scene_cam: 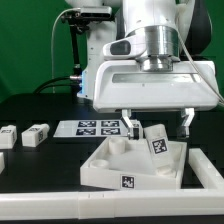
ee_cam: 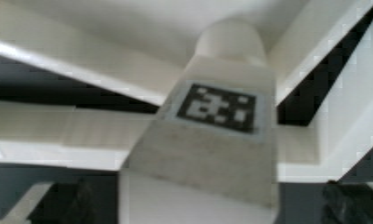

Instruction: Assemble one leg

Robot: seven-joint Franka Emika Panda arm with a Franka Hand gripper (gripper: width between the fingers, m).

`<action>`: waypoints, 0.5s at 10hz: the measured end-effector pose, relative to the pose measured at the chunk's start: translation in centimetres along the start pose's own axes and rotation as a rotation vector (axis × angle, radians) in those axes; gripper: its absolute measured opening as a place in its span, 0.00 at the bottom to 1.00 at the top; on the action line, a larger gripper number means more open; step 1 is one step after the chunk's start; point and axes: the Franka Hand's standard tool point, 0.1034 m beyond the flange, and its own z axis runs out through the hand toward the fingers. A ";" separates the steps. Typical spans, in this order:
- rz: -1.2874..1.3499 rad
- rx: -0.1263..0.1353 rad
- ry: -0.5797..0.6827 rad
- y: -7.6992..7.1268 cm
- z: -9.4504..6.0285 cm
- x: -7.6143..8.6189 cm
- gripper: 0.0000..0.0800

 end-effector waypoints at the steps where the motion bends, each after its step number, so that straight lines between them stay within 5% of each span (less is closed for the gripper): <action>1: 0.000 0.001 -0.002 0.0 0.0 0.1 0.81; 5: 0.012 0.079 -0.386 -1.0 0.0 -0.1 0.81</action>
Offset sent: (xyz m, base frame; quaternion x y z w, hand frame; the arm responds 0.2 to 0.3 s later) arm 0.0141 -0.0053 0.0019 0.0083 -0.2792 -0.0204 0.9600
